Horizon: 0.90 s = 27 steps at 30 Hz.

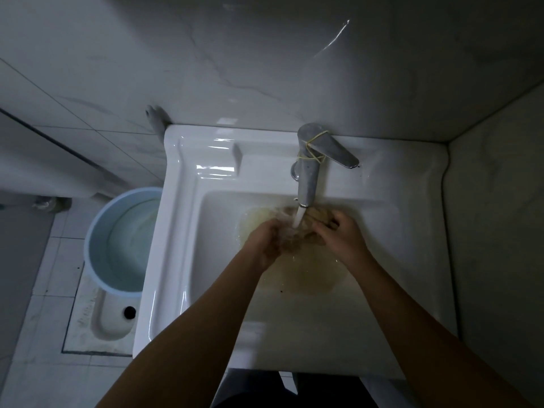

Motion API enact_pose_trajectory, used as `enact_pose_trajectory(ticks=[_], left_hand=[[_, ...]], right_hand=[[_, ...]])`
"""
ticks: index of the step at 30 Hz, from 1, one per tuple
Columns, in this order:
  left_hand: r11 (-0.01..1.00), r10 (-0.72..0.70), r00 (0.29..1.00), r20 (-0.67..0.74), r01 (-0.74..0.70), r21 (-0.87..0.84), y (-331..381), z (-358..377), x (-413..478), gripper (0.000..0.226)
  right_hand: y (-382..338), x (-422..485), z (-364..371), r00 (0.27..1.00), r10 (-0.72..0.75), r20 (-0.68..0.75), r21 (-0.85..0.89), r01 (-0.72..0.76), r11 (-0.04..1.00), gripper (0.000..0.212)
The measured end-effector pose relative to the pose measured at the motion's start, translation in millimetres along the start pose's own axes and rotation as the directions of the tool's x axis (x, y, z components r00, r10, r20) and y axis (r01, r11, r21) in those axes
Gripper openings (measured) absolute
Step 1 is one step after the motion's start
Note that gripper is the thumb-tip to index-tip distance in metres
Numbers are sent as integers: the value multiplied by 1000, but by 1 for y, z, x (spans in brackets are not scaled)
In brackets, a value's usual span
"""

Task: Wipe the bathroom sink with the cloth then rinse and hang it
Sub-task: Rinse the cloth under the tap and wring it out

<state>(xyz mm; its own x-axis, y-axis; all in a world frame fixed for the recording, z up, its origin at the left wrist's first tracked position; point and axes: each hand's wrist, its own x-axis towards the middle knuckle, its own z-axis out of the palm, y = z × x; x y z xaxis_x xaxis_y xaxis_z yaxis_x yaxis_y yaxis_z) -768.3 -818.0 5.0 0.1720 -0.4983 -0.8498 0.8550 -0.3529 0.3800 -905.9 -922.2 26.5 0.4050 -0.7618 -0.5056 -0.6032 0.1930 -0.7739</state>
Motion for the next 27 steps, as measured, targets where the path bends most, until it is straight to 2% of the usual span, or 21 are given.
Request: enact_pose_trajectory(ticks=[2, 3, 5, 6, 8, 10, 11, 13, 15, 17, 19, 21, 23, 24, 25, 27], left_hand=[[1000, 13, 1000, -18, -12, 21, -2, -4, -2, 28], [998, 23, 998, -57, -19, 67, -3, -7, -2, 29], [981, 55, 987, -154, -24, 193, -8, -14, 1, 30], [965, 65, 978, -200, -11, 261, -9, -16, 1, 32], [936, 95, 963, -251, -1, 353, -12, -17, 4, 31], [926, 104, 966, -239, -6, 377, -8, -8, 1, 24], [938, 87, 976, -202, -13, 346, -6, -3, -1, 23], [981, 25, 995, -91, -7, 194, 2, 5, -6, 36], [993, -9, 999, 33, 5, 119, 8, 8, -7, 56], [984, 26, 989, 145, -51, 173, 7, 7, -7, 69], [976, 75, 985, 153, -104, 190, 5, 4, -7, 64], [984, 87, 989, 120, -104, 143, 3, -1, -4, 56], [988, 65, 995, 76, -75, 136, 4, -5, -7, 39], [988, 41, 997, 61, -50, 144, 4, -7, -7, 30], [989, 11, 998, 64, -20, 148, 5, -6, -11, 27], [982, -35, 995, 93, 17, 189, 5, -4, -17, 30]], right_hand=[[-1, 2, -2, 995, 94, -36, 185, -86, 979, 6], [-1, 4, 0, 985, 175, -14, 343, -160, 926, 3], [-3, 6, 7, 929, 350, 120, 637, -342, 690, 13], [-5, 6, 10, 897, 388, 210, 709, -413, 572, 18], [-8, 1, 15, 860, 363, 358, 733, -500, 461, 26], [-10, -5, 18, 851, 278, 445, 691, -524, 498, 30], [-10, -7, 20, 861, 251, 442, 644, -499, 580, 26], [-11, -8, 21, 920, 194, 341, 468, -345, 813, 17], [-16, -9, 22, 944, 117, 309, 299, -213, 930, 31], [-19, -7, 23, 930, 98, 353, 225, -187, 956, 48], [-17, -7, 22, 932, 59, 358, 209, -141, 968, 40], [-9, -3, 20, 978, 39, 206, 211, -83, 974, 25], [2, 6, 17, 998, 65, 6, 123, -65, 990, 13], [5, 10, 18, 994, 109, -26, 93, -106, 990, 14], [5, 12, 21, 975, 222, 21, 110, -223, 969, 26], [6, 16, 30, 869, 431, 242, 220, -482, 848, 40]])
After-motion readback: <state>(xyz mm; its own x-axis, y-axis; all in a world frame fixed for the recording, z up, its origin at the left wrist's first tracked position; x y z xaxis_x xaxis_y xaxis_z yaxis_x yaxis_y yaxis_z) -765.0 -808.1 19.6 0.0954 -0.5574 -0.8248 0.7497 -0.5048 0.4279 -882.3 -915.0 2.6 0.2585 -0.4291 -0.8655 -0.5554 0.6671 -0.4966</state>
